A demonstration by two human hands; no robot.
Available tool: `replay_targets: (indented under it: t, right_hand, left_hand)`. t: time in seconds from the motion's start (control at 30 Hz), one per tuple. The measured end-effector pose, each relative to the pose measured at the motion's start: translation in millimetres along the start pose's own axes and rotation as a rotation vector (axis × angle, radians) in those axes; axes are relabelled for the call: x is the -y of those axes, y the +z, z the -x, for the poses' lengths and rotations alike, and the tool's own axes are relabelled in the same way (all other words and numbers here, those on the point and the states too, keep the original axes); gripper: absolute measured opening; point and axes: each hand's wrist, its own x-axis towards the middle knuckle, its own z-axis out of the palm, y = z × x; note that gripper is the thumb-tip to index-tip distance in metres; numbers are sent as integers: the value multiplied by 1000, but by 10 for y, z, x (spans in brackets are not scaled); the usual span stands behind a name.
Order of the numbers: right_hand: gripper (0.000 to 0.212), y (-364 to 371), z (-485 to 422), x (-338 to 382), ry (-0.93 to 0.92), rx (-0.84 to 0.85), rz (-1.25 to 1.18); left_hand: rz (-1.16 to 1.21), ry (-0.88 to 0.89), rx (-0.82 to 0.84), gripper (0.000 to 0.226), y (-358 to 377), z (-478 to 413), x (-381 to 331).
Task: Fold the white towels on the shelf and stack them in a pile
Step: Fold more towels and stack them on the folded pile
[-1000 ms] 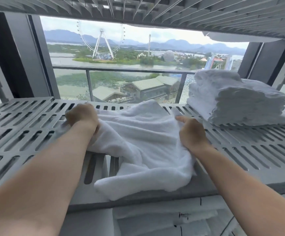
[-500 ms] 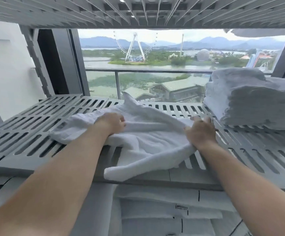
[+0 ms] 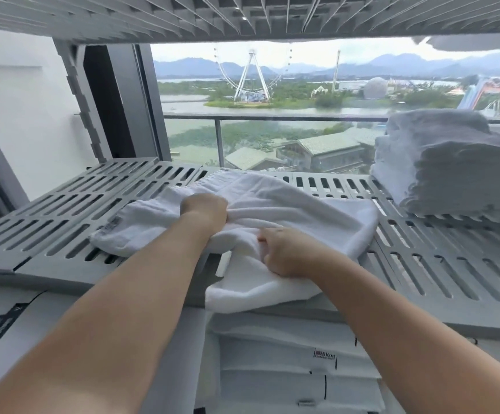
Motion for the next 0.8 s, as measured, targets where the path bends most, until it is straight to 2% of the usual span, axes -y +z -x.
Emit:
replay_targets:
  t: [0.07,0.23,0.3,0.33,0.37,0.43,0.5,0.53,0.63,0.73,0.8]
  right_hand:
    - [36,-33,-56,-18,22,29,24]
    - [35,-263,-350,-247,133,131,212]
    - [25,-369,-461,-333,208,79,257]
    - [22,-405,-508,-326,246,4,257]
    - [22,-428,-557,-288,277,-86,231]
    - [27,-421,-643,-119,303,-220,150]
    - [27,-327,-690,92,326,-241,101]
    - [26,-258,-703,186,337,-210,100]
    - [32,-82,-685,374,351,-45,184]
    - [32,-68,-668,438,346,56,230]
    - [34,-78,-659,454,351,71,226]
  left_hand:
    - [-136,0,-21,30,-77,31,-46]
    - [-232,-78,233,30,-269,11,-126]
    - [-151,-57,347,18,-330,-23,-106]
    - [-116,-40,360,19,-352,-49,-81]
    - [-102,-17,321,19,-382,-64,-40]
    - [-77,25,51,10,-381,-106,75]
    - [74,130,-207,20,-253,-233,159]
    - [199,221,-245,25,-156,-315,186]
    - [456,461,-193,30,52,-476,168]
    - [546,545,-184,28,149,-628,4]
    - [540,579,-94,28,195,-731,-77]
